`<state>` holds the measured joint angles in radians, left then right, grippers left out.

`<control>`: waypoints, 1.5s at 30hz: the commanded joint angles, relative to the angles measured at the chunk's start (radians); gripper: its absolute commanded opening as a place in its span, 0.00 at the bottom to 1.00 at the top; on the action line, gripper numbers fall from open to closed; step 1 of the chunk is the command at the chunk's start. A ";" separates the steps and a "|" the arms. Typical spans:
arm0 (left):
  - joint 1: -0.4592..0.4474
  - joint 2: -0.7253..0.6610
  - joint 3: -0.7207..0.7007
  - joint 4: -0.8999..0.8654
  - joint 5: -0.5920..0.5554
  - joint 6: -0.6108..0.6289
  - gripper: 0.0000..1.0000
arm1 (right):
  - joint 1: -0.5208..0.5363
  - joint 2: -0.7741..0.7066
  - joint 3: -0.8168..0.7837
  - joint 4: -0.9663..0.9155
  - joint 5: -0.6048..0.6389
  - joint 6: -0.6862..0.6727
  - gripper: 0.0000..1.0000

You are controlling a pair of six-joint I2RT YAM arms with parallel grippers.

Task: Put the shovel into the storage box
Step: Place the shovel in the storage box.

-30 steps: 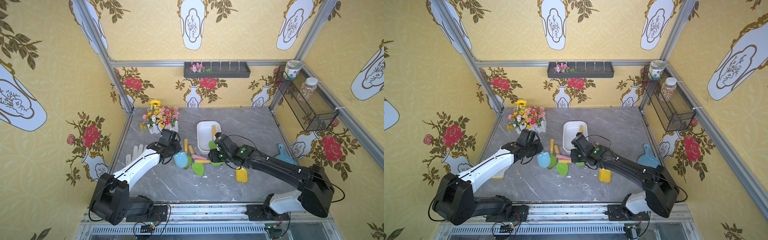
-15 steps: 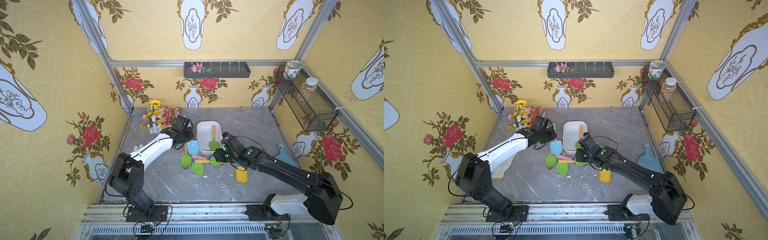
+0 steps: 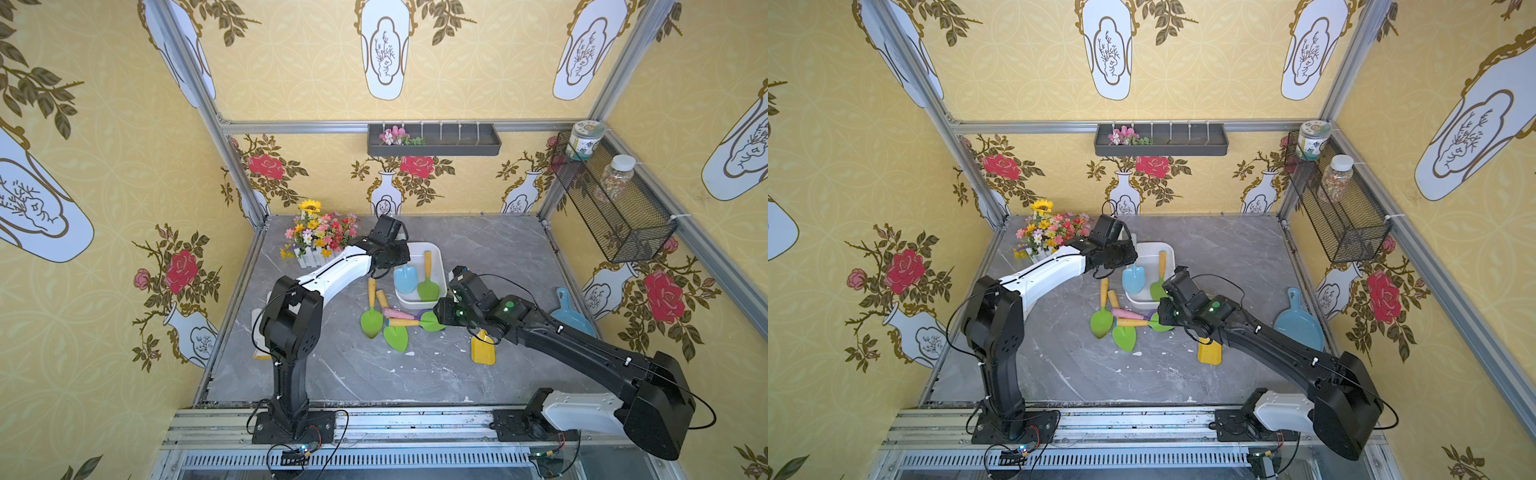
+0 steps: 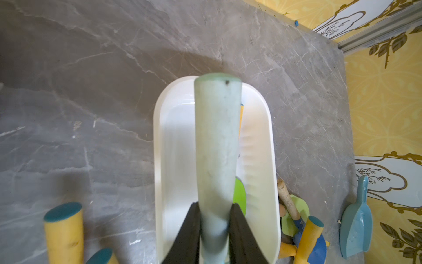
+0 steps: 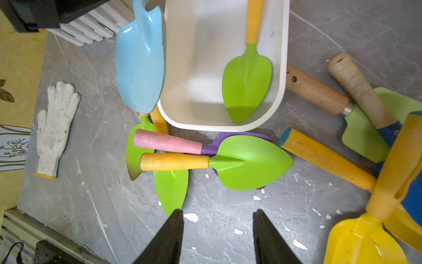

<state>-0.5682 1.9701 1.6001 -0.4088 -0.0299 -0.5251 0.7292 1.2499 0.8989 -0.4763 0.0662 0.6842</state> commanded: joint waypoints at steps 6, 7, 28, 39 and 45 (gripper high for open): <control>-0.013 0.133 0.084 0.010 -0.008 0.049 0.04 | -0.010 -0.011 -0.007 -0.004 0.013 0.004 0.53; -0.014 0.142 0.085 0.017 -0.013 0.053 0.04 | -0.012 -0.015 -0.006 -0.007 0.013 0.003 0.53; -0.015 0.220 0.057 0.039 -0.092 0.052 0.07 | -0.027 -0.003 -0.020 -0.001 0.003 0.006 0.54; -0.015 0.237 0.072 0.038 -0.103 0.059 0.21 | -0.030 -0.002 -0.025 0.000 0.003 0.011 0.54; -0.016 0.222 0.073 0.037 -0.097 0.057 0.32 | -0.031 0.005 -0.024 0.003 0.001 0.011 0.54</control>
<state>-0.5831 2.1952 1.6707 -0.3813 -0.1276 -0.4721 0.6979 1.2503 0.8742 -0.4778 0.0650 0.6922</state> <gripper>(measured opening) 0.312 0.539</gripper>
